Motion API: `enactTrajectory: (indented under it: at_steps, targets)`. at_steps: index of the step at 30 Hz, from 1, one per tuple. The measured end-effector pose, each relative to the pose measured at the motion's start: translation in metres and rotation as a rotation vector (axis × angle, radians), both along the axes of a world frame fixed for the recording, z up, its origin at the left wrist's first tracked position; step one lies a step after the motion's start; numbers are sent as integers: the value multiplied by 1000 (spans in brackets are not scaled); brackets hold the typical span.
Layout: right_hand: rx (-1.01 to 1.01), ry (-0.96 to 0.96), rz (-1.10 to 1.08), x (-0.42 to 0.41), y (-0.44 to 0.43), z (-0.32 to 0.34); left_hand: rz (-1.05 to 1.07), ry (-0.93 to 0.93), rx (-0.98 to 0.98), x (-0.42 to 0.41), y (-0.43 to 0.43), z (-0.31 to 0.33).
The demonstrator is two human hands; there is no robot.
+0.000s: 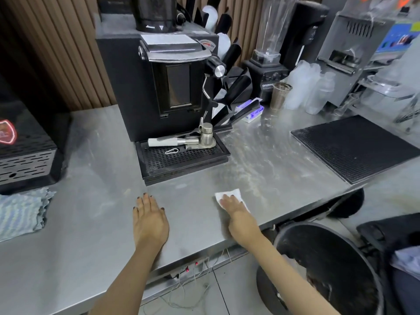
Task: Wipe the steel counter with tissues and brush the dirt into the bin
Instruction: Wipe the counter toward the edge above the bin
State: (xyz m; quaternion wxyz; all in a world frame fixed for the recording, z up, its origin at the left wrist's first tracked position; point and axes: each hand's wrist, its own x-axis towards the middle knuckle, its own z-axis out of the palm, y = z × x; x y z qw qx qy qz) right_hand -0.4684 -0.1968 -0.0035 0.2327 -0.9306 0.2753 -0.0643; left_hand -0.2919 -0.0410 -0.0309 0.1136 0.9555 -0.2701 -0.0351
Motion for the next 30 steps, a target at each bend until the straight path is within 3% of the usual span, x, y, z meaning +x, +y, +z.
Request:
enactTrajectory:
  at_steps: [4,10,15,21,26,30]
  targets:
    - [-3,-34,168,6,26,-25,-14,-2,-11,0,1,-1]
    - [-15,-19,-16,-21,-31,-22,-24,4,-20,-1,2,2]
    - [-42,-32,-261,-34,-77,-8,-135,-79,-195,-23,-13,11]
    - [-31,-82,221,-8,-39,-29,-183,34,-278,-49,-107,17]
    - [-37,-111,58,-19,-114,-38,-122,21,-38,-54,-134,3]
    - [-18,-89,-144,-23,-145,-20,-53,-5,-6,-54,-138,1]
